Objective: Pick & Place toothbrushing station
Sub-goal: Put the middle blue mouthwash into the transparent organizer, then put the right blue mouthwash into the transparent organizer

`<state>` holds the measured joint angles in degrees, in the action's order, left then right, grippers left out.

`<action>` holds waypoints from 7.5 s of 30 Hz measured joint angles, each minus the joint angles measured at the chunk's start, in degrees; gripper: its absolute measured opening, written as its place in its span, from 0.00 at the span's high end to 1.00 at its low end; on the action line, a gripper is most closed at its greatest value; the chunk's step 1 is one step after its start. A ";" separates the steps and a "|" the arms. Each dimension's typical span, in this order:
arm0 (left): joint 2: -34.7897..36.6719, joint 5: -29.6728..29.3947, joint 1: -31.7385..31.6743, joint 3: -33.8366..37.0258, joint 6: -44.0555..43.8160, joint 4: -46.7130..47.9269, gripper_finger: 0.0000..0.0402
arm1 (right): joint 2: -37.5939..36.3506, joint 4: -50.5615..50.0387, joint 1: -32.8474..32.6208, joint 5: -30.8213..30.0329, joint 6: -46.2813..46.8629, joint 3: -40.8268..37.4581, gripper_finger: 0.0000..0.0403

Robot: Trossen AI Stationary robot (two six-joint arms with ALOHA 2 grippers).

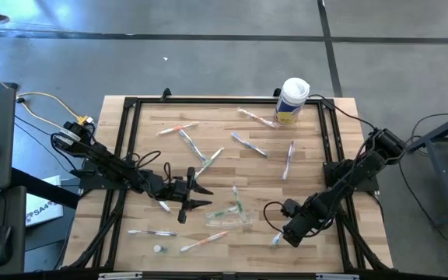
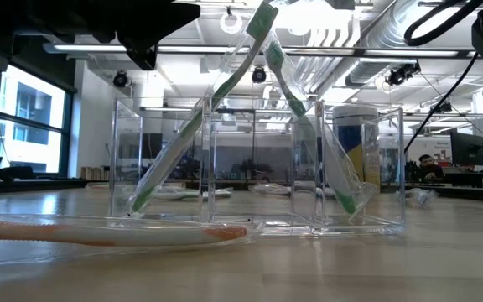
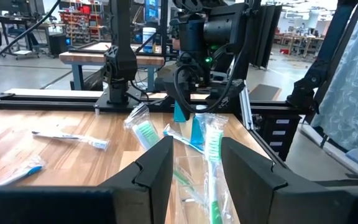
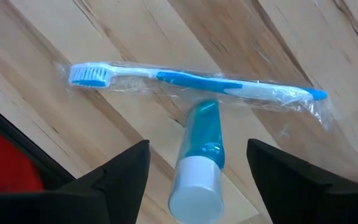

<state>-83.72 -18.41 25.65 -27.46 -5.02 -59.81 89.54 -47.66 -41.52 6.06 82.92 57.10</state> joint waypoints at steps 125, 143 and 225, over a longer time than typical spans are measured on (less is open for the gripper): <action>19.52 -17.07 9.64 0.02 1.72 28.00 0.66 | 23.41 -9.37 21.11 -5.13 -82.67 39.08 0.77; 19.52 -17.00 9.64 0.02 1.65 28.78 0.66 | 23.41 -13.92 22.15 -7.17 -77.97 39.08 0.70; 19.52 -14.69 9.64 0.02 -4.32 33.39 0.66 | -14.36 -40.22 0.64 7.58 17.27 10.08 0.46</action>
<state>-64.20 -33.11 35.29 -27.44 -9.34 -26.41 75.18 -87.88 -40.88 13.64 100.19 67.18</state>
